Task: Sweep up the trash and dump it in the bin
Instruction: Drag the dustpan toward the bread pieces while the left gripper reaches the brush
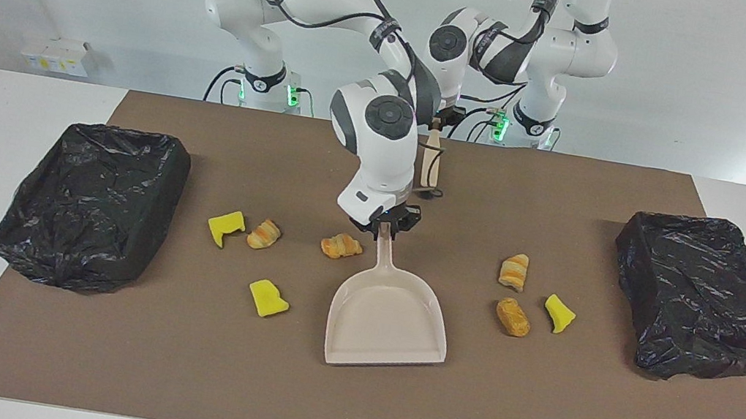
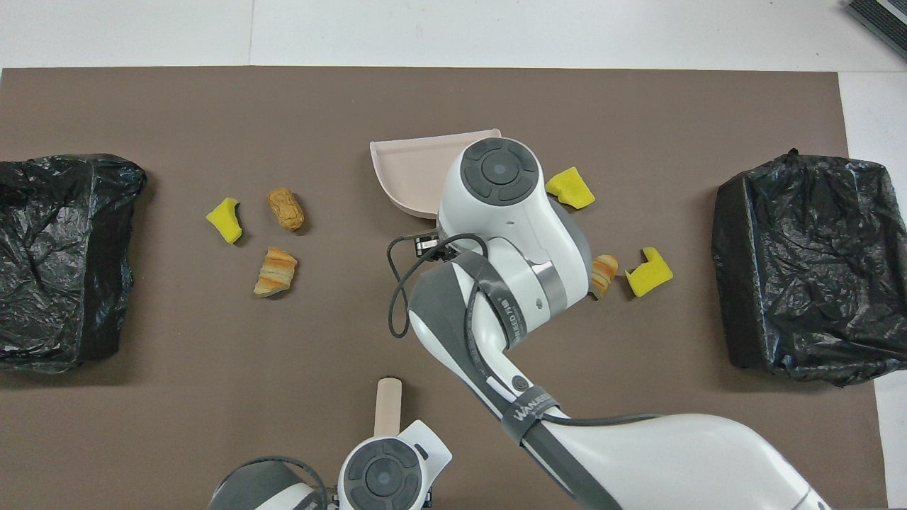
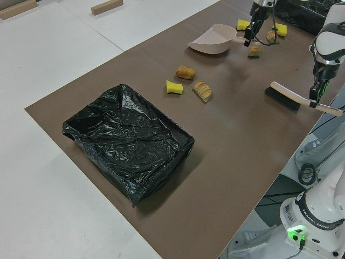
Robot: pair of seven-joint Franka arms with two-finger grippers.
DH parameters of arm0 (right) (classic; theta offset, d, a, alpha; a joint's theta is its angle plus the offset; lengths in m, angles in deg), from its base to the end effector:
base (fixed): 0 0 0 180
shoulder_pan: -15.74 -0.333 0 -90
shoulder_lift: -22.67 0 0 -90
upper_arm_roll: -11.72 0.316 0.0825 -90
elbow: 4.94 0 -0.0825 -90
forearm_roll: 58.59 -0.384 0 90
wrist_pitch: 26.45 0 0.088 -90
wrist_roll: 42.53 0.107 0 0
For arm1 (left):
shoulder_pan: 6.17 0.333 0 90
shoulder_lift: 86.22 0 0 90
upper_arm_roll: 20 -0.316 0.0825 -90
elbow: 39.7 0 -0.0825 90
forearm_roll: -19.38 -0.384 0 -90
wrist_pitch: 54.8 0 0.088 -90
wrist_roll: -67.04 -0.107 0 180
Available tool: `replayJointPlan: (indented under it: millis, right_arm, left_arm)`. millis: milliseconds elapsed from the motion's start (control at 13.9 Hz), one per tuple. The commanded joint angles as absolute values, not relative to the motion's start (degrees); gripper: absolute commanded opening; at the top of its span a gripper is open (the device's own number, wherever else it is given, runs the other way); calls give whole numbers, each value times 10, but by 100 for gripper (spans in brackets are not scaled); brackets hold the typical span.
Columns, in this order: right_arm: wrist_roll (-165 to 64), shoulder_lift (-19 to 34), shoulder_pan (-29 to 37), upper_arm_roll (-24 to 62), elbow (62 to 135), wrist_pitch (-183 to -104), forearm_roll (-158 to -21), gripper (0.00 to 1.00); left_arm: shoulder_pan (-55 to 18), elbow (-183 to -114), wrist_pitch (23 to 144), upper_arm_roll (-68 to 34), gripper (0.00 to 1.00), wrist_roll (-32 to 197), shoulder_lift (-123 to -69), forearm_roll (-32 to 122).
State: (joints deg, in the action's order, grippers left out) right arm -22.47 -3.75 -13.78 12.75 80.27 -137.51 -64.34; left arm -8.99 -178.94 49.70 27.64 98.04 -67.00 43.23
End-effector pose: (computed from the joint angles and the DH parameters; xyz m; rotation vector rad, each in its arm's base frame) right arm 0.5908 0.3544 0.4070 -3.0451 -0.2207 0.0800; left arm 0.2409 -0.3392 0.3649 -2.9773 0.1295 0.5281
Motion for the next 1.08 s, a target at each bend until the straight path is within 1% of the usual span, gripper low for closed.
replayJointPlan:
  millis: [0,144,216,361,433,577,649,866,1010]
  right_arm:
    - [-305,2,-113,133,808,-1336,-657,0]
    - [-405,24,-91,132,814,-1303,-655,0]
    - [-469,31,-83,132,815,-1286,-655,0]
    - [-576,44,-75,131,823,-1260,-647,0]
    - [-616,50,-75,130,832,-1255,-644,0]
    - [-701,68,-77,130,864,-1249,-628,0]
    - [-740,79,-84,131,880,-1251,-610,0]
    - [-778,97,-106,133,909,-1261,-581,0]
    - [-804,93,-117,133,909,-1265,-580,0]
  left_arm:
    - [-95,-1786,464,218,0,955,-642,443]
    - [-93,-1780,439,145,0,938,-618,434]
    - [-91,-1778,431,109,0,915,-614,427]
    - [-70,-1745,421,44,0,896,-626,366]
    - [-58,-1723,417,36,0,893,-641,320]
    - [-1,-1646,394,34,0,885,-709,275]
    - [13,-1596,382,22,0,885,-749,261]
    - [13,-1471,359,-34,0,846,-853,187]
    - [14,-1433,372,-51,0,823,-910,145]
